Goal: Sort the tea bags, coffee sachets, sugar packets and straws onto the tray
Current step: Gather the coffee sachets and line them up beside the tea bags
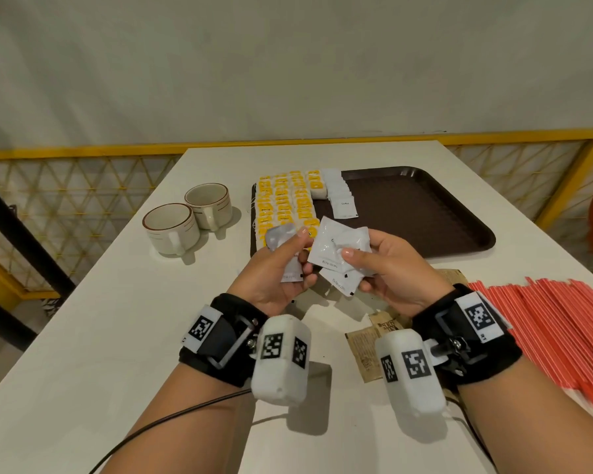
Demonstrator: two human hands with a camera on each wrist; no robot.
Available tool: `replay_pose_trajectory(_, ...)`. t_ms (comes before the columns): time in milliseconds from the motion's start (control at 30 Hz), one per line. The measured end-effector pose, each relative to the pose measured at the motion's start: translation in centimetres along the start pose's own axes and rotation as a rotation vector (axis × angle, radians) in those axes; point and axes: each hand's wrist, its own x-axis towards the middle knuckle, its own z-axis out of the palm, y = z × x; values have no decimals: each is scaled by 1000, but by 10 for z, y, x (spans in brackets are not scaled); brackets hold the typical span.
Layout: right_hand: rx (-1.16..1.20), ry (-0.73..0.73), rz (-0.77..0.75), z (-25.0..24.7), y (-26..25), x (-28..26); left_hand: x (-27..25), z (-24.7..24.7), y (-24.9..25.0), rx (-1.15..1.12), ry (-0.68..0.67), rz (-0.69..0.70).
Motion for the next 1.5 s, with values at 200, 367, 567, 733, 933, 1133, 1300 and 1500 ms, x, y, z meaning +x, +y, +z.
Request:
replay_pose_trajectory(200, 24, 110, -60, -1, 0, 2, -1, 1, -3, 17, 24, 57)
replay_pose_trajectory(367, 91, 151, -83, -5, -2, 3, 0, 0, -1, -54, 62, 67)
replay_pose_trajectory(567, 60, 108, -112, 3, 1, 2, -1, 5, -4, -54, 76, 93)
replay_pose_trajectory(733, 103, 144, -97, -6, -2, 4, -1, 2, 3, -297, 50, 74)
replay_pose_trajectory(933, 119, 69, -86, -3, -2, 2, 4, -3, 5, -502, -62, 21)
replay_pose_trajectory(1133, 178, 62, -74, -3, -2, 3, 6, -4, -1, -448, -177, -34)
replay_pose_trajectory(1300, 157, 30, -96, 2, 2, 2, 3, 0, -5, -280, -201, -62)
replay_pose_trajectory(1500, 103, 88, -91, 5, 4, 2, -1, 6, -9, -135, -164, -41)
